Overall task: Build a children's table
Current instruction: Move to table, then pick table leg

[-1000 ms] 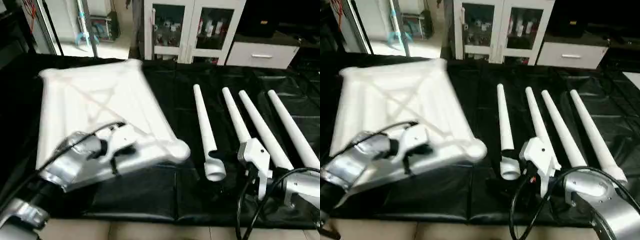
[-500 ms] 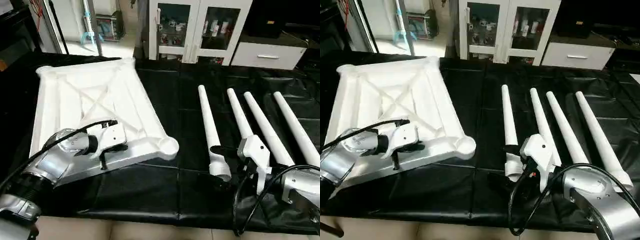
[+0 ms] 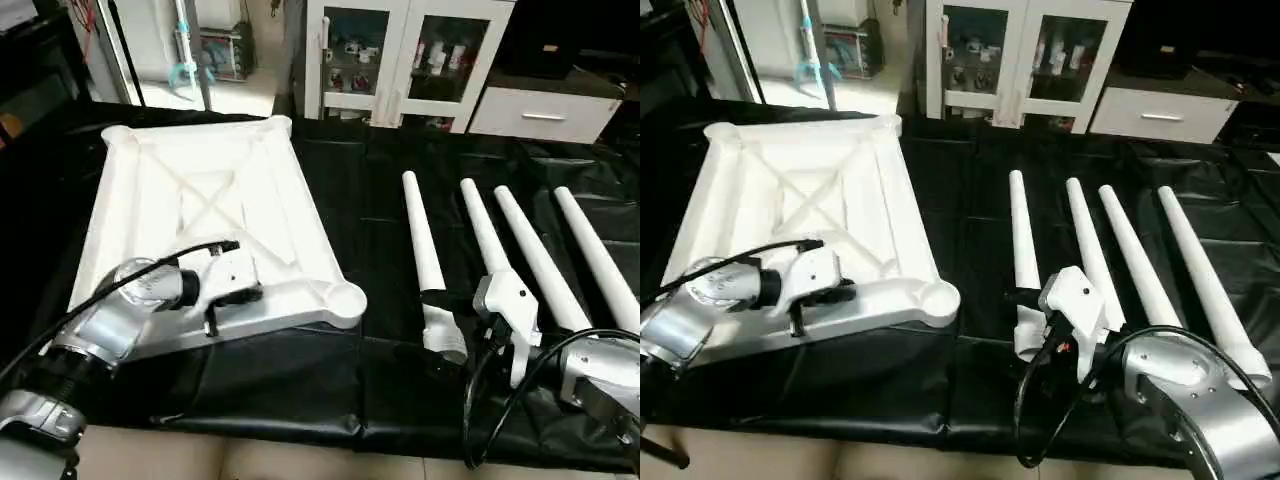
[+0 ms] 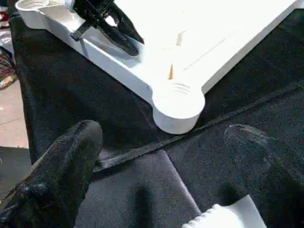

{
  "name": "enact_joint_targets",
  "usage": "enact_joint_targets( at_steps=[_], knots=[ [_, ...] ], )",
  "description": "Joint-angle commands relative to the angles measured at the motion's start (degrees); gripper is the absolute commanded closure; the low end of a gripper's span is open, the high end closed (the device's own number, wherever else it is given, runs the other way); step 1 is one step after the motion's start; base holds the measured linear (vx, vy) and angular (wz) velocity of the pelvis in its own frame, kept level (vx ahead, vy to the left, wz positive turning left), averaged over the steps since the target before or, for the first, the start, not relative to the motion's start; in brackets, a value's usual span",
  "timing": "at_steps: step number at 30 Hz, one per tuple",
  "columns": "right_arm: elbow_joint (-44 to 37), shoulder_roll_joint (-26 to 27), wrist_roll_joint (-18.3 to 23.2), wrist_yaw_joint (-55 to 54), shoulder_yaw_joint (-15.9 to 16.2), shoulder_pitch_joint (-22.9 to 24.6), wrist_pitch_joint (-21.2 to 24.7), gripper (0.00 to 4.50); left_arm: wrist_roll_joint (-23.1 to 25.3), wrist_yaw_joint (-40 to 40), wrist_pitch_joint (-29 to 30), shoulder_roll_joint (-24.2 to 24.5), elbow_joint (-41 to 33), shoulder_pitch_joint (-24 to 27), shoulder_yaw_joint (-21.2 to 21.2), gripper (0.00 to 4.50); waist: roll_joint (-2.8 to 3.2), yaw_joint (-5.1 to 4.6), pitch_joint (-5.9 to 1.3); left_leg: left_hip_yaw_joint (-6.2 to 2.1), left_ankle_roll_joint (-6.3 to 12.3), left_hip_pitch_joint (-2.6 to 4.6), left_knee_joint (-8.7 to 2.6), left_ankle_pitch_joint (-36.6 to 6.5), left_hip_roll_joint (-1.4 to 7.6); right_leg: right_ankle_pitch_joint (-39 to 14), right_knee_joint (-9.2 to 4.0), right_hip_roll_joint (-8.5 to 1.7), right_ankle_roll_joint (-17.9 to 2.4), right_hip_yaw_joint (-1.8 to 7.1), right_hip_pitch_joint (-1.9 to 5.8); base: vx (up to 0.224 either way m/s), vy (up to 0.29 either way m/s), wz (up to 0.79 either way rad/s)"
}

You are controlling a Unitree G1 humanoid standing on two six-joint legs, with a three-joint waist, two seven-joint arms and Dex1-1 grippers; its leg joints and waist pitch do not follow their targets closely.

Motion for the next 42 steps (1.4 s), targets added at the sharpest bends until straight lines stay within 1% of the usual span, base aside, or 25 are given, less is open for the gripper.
enact_joint_targets(
  at_steps=[1,5,7,9,10,11,13,14,16,17,20,21,22,23,25,26,27,28,30,33,34,35,36,41,42],
  knots=[
    [-0.81,0.6,2.02,-0.85,-1.86,-0.87,1.03,0.0,-2.29,-1.56,1.24,1.14,-2.01,0.23,2.68,3.49,-0.05,0.12,-2.33,-1.58,1.74,-0.54,-5.47,-8.01,4.53,-12.71,-4.07,-4.72,-11.99,3.15,2.13,0.0,0.0,0.0],
    [-1.05,1.38,3.89,-2.73,-3.35,-1.87,4.58,0.0,-5.81,-4.63,4.62,2.2,-6.63,1.91,4.91,3.15,0.01,-0.16,-2.75,-1.45,2.46,-0.67,-5.06,-1.79,4.45,-1.96,-2.81,-4.47,-15.12,2.94,2.45,0.0,0.0,0.0],
    [-0.35,3.31,3.95,-7.14,-4.87,-4.44,7.68,0.0,-9.2,-6.0,7.87,3.34,-11.9,4.03,6.88,3.08,0.23,-0.19,-3.01,-1.19,3.21,-0.53,-4.71,0.84,4.23,2.06,-2.32,-4.39,-16.5,2.95,2.46,0.0,0.0,0.0],
    [0.66,4.58,3.69,-9.44,-5.56,-6.25,8.84,0.0,-10.5,-5.53,8.49,3.27,-14.23,4.88,7.9,2.97,0.41,-0.21,-2.82,-0.92,3.6,-0.53,-4.71,0.91,4.17,2.19,-2.44,-4.2,-17.12,2.84,2.18,0.0,0.0,0.0],
    [2.77,6.54,2.8,-13.25,-6.43,-9.26,10.59,0.0,-12.77,-4.74,10.1,2.85,-18.0,6.01,9.47,2.82,0.33,-0.34,-2.84,-0.82,3.4,-0.51,-4.7,-0.17,4.13,0.85,-2.45,-4.21,-17.47,2.84,2.23,0.0,0.0,0.0],
    [4.36,7.79,2.44,-15.77,-6.88,-11.37,12.1,0.0,-14.49,-4.38,11.93,2.38,-20.97,6.67,10.55,2.82,1.04,-0.44,-2.67,-0.8,2.39,-0.47,-4.86,-0.99,4.15,-0.55,-2.56,-4.17,-17.71,2.83,2.1,0.0,0.0,0.0],
    [6.99,9.28,2.24,-18.63,-7.25,-14.81,14.03,0.0,-17.32,-3.71,15.68,1.16,-25.3,7.11,12.09,2.82,0.85,-0.39,-2.69,-0.5,0.89,-0.1,-4.78,-2.16,4.04,-1.36,-2.7,-3.91,-17.71,2.84,1.97,0.0,0.0,0.0],
    [6.99,9.28,2.24,-18.63,-7.25,-14.81,14.03,0.0,-17.32,-3.71,15.68,1.16,-25.3,7.11,12.09,2.82,1.08,-0.27,-2.67,-0.36,0.44,-0.04,-4.76,-2.3,3.95,-0.78,-2.59,-3.75,-17.8,2.87,1.92,0.0,0.0,0.0],
    [9.94,10.61,1.29,-20.88,-6.74,-18.96,16.16,0.0,-19.42,-1.36,19.03,-1.09,-28.76,6.64,13.47,2.82,0.47,-0.23,-2.7,-0.32,0.21,-0.35,-4.73,-2.07,3.86,-1.11,-2.36,-3.77,-17.57,2.93,2.36,0.0,0.0,0.0],
    [13.53,11.82,-1.62,-24.2,-5.39,-23.2,18.95,0.0,-19.54,1.72,20.42,-3.47,-30.53,6.15,13.74,2.82,0.41,-0.12,-2.62,-0.24,0.07,-0.34,-4.72,-1.89,3.85,-2.17,-2.64,-3.77,-17.25,2.95,2.27,0.0,0.0,0.0],
    [17.77,12.15,-5.64,-28.04,-3.6,-27.01,21.7,0.0,-20.15,2.13,22.36,-4.49,-32.71,6.51,12.57,2.82,0.44,-0.28,-2.59,-0.25,-0.84,-0.61,-4.7,-1.25,3.69,-4.65,-2.82,-3.71,-15.69,3.01,2.46,0.0,0.0,0.0],
    [19.47,12.21,-6.16,-28.44,-3.24,-28.13,21.87,0.0,-21.42,0.78,23.38,-4.27,-34.39,7.16,11.81,2.82,0.53,-0.2,-2.66,-0.28,-0.99,-0.56,-4.66,-1.04,3.7,-4.56,-2.7,-3.76,-15.43,3.03,2.45,0.0,0.0,0.0],
    [22.69,11.99,-6.04,-28.31,-2.43,-30.44,24.65,0.0,-23.57,-1.59,25.89,-3.75,-37.73,8.39,10.13,2.82,0.22,-0.35,-2.75,-0.15,-0.99,-0.54,-4.64,-0.52,3.61,-3.72,-2.63,-3.55,-15.21,3.0,2.42,0.0,0.0,0.0],
    [24.65,12.24,-5.86,-28.91,-2.53,-31.61,26.68,0.0,-24.16,-2.08,27.1,-3.81,-38.76,8.57,9.44,2.82,0.26,-0.21,-2.82,-0.26,-0.74,-0.65,-4.59,0.45,3.58,-2.76,-2.4,-3.61,-15.4,2.99,2.57,0.0,0.0,0.0],
    [27.61,12.69,-5.71,-29.92,-2.41,-33.24,29.55,0.0,-24.14,-1.86,28.6,-4.32,-39.86,8.21,8.56,2.82,-0.64,-0.36,-2.88,-0.04,0.0,-0.64,-4.48,1.66,3.57,-1.94,-2.37,-3.42,-15.53,2.99,2.51,0.0,0.0,0.0],
    [28.3,12.82,-5.66,-30.08,-2.33,-33.57,30.31,0.0,-24.2,-1.85,29.02,-4.48,-40.15,8.05,8.35,2.82,-0.18,-0.28,-2.89,-0.03,0.28,-0.64,-4.34,2.64,3.49,-1.2,-2.27,-3.47,-15.87,2.98,2.47,0.0,0.0,0.0],
    [29.68,13.02,-5.88,-30.07,-1.92,-34.22,32.0,0.0,-24.73,-2.07,30.15,-4.87,-40.86,7.57,8.02,2.82,-0.21,-0.2,-2.87,-0.01,0.4,-0.71,-4.28,2.91,3.49,-0.94,-2.28,-3.5,-15.8,2.98,2.48,0.0,0.0,0.0],
    [31.11,13.33,-6.22,-30.08,-1.56,-34.92,34.07,0.0,-25.34,-2.19,31.5,-5.28,-41.81,7.09,7.61,2.82,-0.68,-0.21,-2.85,0.01,0.54,-0.74,-4.32,2.99,3.52,-1.21,-2.21,-3.5,-15.72,2.98,2.53,0.0,0.0,0.0],
    [32.48,13.75,-6.34,-29.93,-1.38,-35.5,35.83,0.0,-25.73,-2.17,32.56,-5.66,-42.36,6.5,7.04,2.82,-0.58,-0.08,-2.78,0.01,0.32,-0.63,-4.32,2.84,3.59,-1.73,-2.26,-3.59,-15.85,2.99,2.45,0.0,0.0,0.0],
    [34.41,15.15,-4.99,-29.21,-2.3,-35.6,38.17,0.0,-25.99,-2.42,33.5,-5.8,-43.38,5.9,5.61,2.82,-0.91,-0.1,-2.64,0.07,-0.04,-0.59,-4.36,2.26,3.61,-2.22,-2.28,-3.55,-15.75,3.02,2.42,0.0,0.0,0.0],
    [35.17,15.66,-4.56,-29.31,-2.47,-35.3,38.85,0.0,-25.55,-2.4,33.65,-5.8,-43.76,5.61,4.86,2.82,-1.64,-0.04,-2.69,0.15,0.15,-0.64,-4.33,2.32,3.62,-2.43,-2.35,-3.65,-15.54,3.06,2.54,0.0,0.0,0.0],
    [35.68,15.85,-4.47,-29.48,-2.27,-35.03,39.5,0.0,-25.09,-2.37,33.91,-5.67,-44.13,5.47,4.33,2.82,-1.3,0.11,-2.64,0.04,0.17,-0.71,-4.35,2.56,3.66,-2.66,-2.25,-3.76,-15.45,3.09,2.55,0.0,0.0,0.0],
    [35.87,15.88,-4.51,-29.6,-2.06,-34.85,39.87,0.0,-24.82,-2.31,34.11,-5.56,-44.41,5.45,4.07,2.82,-1.65,0.12,-2.68,0.12,0.17,-0.65,-4.35,2.67,3.68,-2.68,-2.27,-3.75,-15.37,3.07,2.53,0.0,0.0,0.0],
    [37.61,17.06,-4.85,-29.62,-2.55,-33.7,43.01,0.16,-24.73,-2.27,35.65,-4.82,-45.89,5.35,3.46,2.74,-1.35,0.28,-2.58,0.07,-1.16,-0.57,-4.43,1.56,3.61,-3.5,-2.32,-3.63,-14.47,3.05,2.42,0.0,0.0,0.0],
    [38.49,17.45,-4.97,-30.09,-3.56,-33.4,43.52,0.26,-24.52,-2.34,35.74,-4.51,-46.0,5.39,3.13,2.7,-1.67,0.23,-2.59,0.08,-1.32,-0.61,-4.46,1.42,3.59,-3.67,-2.33,-3.59,-14.38,3.05,2.44,0.0,0.0,0.0]
  ],
)
